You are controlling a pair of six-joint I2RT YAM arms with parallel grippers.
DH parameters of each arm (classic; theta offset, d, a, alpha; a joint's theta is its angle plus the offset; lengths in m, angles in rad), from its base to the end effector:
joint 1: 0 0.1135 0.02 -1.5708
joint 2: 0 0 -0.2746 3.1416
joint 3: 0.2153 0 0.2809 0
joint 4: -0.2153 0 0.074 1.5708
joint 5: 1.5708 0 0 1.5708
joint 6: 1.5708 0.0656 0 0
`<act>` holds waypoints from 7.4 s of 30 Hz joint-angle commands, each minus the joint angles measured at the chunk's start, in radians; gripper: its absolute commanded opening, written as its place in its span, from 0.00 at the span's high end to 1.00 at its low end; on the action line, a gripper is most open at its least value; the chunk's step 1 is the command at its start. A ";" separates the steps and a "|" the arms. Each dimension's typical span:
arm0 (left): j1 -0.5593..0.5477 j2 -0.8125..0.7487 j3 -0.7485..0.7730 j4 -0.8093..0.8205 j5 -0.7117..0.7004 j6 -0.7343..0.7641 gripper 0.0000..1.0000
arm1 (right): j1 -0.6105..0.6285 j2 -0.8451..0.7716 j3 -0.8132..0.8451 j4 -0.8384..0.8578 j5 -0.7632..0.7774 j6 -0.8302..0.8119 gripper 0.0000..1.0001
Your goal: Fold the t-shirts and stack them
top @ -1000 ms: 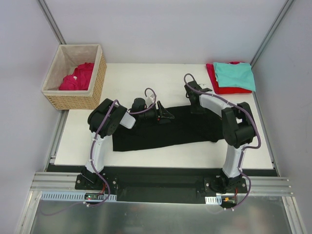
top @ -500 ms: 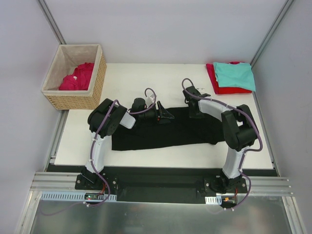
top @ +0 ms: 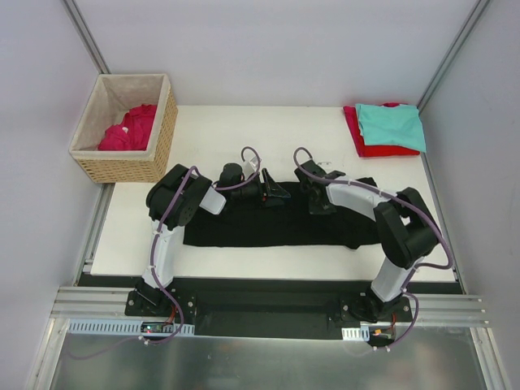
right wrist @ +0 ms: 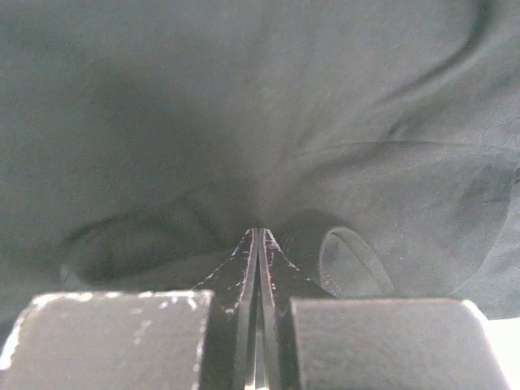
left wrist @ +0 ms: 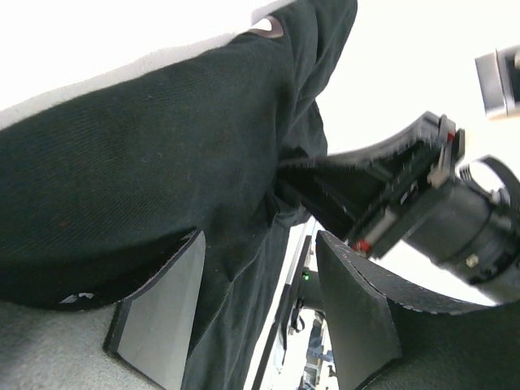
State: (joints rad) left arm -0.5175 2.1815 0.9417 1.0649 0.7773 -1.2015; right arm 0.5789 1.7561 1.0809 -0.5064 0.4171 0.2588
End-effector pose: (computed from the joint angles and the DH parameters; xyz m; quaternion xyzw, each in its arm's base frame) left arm 0.3616 -0.2588 0.0774 -0.0084 0.7496 -0.6400 0.1683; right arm 0.3269 0.1819 0.1348 -0.1134 0.9540 -0.1086 0.2554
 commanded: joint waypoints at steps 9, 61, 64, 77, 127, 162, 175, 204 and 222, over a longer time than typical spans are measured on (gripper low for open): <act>-0.007 -0.019 0.012 0.001 0.004 0.029 0.43 | 0.128 -0.161 -0.036 -0.122 -0.021 0.080 0.99; -0.004 -0.005 0.020 -0.020 0.007 0.042 0.44 | 0.048 -0.098 -0.091 -0.067 -0.041 0.028 0.99; -0.004 -0.011 0.017 -0.022 0.004 0.042 0.44 | 0.096 -0.151 -0.130 -0.083 -0.041 0.052 1.00; -0.004 -0.034 -0.012 -0.008 -0.003 0.042 0.44 | 0.269 -0.198 -0.075 -0.179 -0.034 0.148 0.99; 0.002 -0.051 -0.054 0.001 0.004 0.054 0.44 | 0.378 -0.040 0.008 -0.107 -0.084 0.163 1.00; 0.103 -0.983 -0.025 -1.307 -0.345 0.629 0.20 | -0.160 -0.406 -0.216 -0.172 -0.106 0.134 0.07; 0.178 -1.079 -0.081 -1.315 -0.320 0.622 0.20 | -0.178 -0.463 -0.292 -0.224 -0.034 0.214 0.03; 0.295 -1.003 -0.049 -1.327 -0.285 0.665 0.20 | -0.246 0.527 0.789 -0.480 0.006 0.109 0.02; 0.321 -1.077 -0.076 -1.338 -0.262 0.654 0.20 | -0.330 -0.028 0.494 -0.076 -0.393 0.019 0.00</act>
State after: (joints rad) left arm -0.2073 1.1561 0.8715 -0.2741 0.4953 -0.5568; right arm 0.2874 2.0689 1.7729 -0.8955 0.3393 0.2714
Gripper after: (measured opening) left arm 0.804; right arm 0.993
